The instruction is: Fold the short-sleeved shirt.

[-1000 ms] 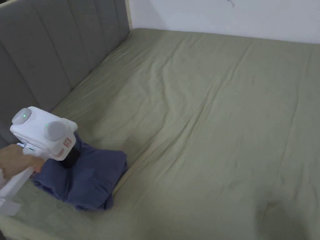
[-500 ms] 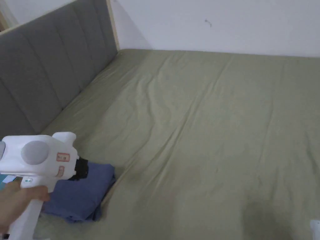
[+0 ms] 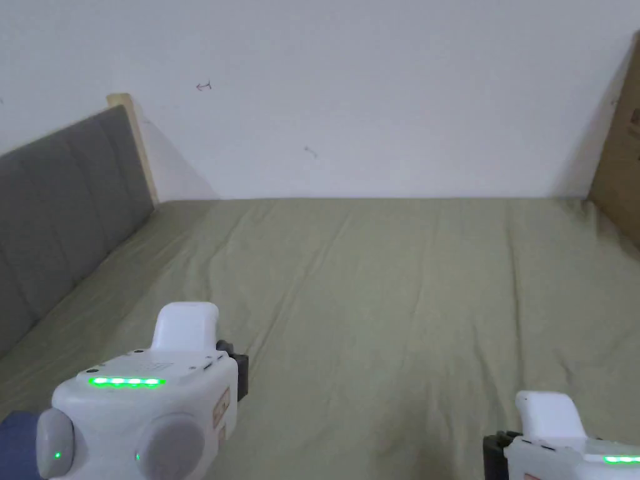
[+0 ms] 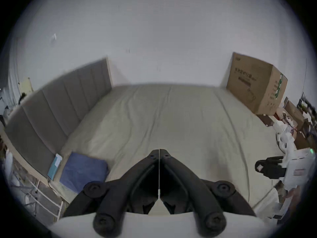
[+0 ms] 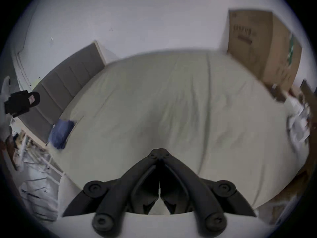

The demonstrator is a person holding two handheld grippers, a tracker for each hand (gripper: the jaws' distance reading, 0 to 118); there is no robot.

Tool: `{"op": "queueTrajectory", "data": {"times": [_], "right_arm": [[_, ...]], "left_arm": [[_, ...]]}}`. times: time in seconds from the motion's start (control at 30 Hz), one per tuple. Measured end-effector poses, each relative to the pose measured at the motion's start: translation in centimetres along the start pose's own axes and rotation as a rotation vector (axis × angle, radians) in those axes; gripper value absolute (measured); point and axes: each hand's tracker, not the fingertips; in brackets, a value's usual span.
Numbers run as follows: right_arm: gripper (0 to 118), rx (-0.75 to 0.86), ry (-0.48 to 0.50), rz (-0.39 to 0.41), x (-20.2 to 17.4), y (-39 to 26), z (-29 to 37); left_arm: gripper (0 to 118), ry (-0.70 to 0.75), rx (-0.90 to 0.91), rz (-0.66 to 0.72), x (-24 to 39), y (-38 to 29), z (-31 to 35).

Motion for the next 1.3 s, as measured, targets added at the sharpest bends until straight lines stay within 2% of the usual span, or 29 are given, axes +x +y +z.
{"op": "queueTrajectory", "data": {"times": [0.13,0.27,0.33,0.43,0.57,0.6,0.63,0.67,0.7,0.73,0.77,0.8,0.83,0.97,1.13,1.3], "right_arm": [[0,0.265,-0.125,0.042,-0.4,3.8,4.3],[0,0.485,-0.246,0.088,-1.4,6.1,8.2],[0,0.578,-0.297,0.121,-2.1,6.7,9.6],[0,0.652,-0.347,0.128,-4.3,7.1,11.5],[0,0.654,-0.34,0.104,-3.9,7.6,11.4],[8,0.654,-0.342,0.099,-4.0,7.5,11.3],[23,0.652,-0.341,0.097,-4.1,7.4,11.2],[43,0.646,-0.341,0.098,-3.6,7.5,11.0],[77,0.642,-0.337,0.101,-3.6,7.4,10.8],[96,0.629,-0.333,0.104,-3.6,7.5,10.5],[108,0.624,-0.332,0.108,-3.7,7.4,10.4],[114,0.627,-0.333,0.118,-4.4,7.2,10.8],[116,0.635,-0.344,0.128,-4.8,7.0,11.0],[116,0.656,-0.36,0.149,-5.2,7.1,11.2],[116,0.657,-0.331,0.109,-4.1,7.7,11.1],[116,0.65,-0.333,0.102,-3.2,7.7,10.8]], "left_arm": [[0,0.03,0.193,0.014,3.4,1.6,3.2],[0,0.074,0.305,-0.042,5.8,2.8,5.4],[0,0.08,0.347,-0.025,6.3,3.2,6.2],[0,0.079,0.375,-0.005,6.7,3.7,6.8],[0,0.079,0.399,-0.029,7.0,3.9,6.9],[5,0.089,0.404,-0.037,6.8,3.9,6.9],[17,0.081,0.417,-0.044,6.8,3.8,7.0],[39,0.075,0.419,-0.044,6.8,3.9,7.2],[84,0.066,0.41,-0.043,6.7,4.0,7.2],[110,0.048,0.391,-0.043,6.6,4.2,6.9],[118,0.044,0.387,-0.037,6.5,4.2,6.7],[118,0.046,0.391,-0.032,6.6,4.2,6.8],[118,0.055,0.408,-0.034,6.8,4.0,7.4],[118,0.03,0.404,-0.044,6.7,4.0,7.3],[118,0.03,0.375,-0.043,6.8,4.6,7.2],[118,-0.004,0.318,-0.026,6.0,4.9,6.2]]}}
